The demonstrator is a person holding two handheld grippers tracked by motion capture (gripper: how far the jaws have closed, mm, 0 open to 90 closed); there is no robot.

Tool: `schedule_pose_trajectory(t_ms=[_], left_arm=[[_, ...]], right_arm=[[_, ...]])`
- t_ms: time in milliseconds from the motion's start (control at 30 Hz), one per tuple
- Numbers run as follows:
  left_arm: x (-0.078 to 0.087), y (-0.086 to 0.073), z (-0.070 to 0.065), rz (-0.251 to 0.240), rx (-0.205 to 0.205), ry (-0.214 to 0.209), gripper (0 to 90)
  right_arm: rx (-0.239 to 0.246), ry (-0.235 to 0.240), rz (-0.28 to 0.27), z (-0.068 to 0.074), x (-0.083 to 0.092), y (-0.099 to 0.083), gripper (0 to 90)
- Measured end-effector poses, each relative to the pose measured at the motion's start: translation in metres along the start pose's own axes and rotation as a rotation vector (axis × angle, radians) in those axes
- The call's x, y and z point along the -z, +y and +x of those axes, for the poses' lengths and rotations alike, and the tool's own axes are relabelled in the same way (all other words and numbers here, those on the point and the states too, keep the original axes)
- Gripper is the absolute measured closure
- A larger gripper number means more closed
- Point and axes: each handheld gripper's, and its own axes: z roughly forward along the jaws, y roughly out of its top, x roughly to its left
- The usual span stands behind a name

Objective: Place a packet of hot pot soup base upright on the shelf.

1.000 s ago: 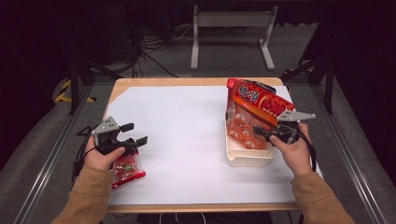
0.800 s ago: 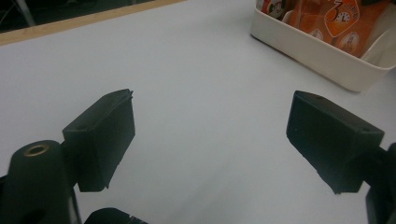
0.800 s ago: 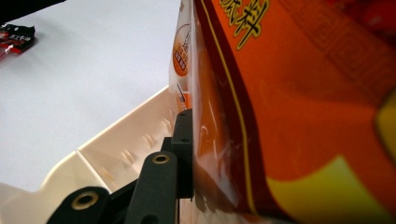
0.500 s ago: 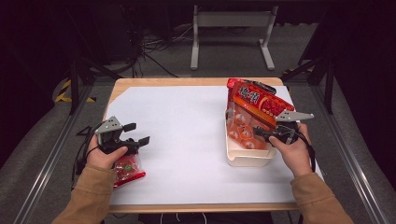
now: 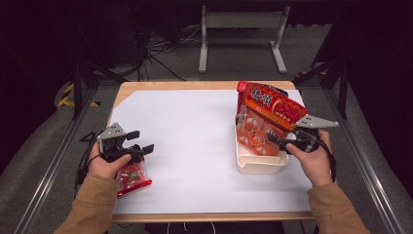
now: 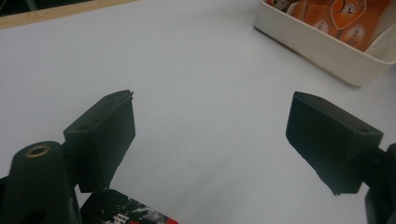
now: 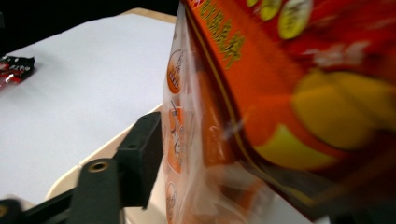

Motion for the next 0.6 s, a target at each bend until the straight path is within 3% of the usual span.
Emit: schedule_pose_trajectory(t_ms=[133, 600], left_arm=[[0.003, 0.000, -0.001, -0.013, 0.002, 0.006, 13.2], [0.013, -0.005, 0.001, -0.017, 0.011, 0.043, 10.8]], right_arm=[[-0.009, -0.021, -0.028, -0.004, 0.014, -0.001, 29.0], [0.022, -0.067, -0.085, -0.007, 0.056, -0.011, 27.3]])
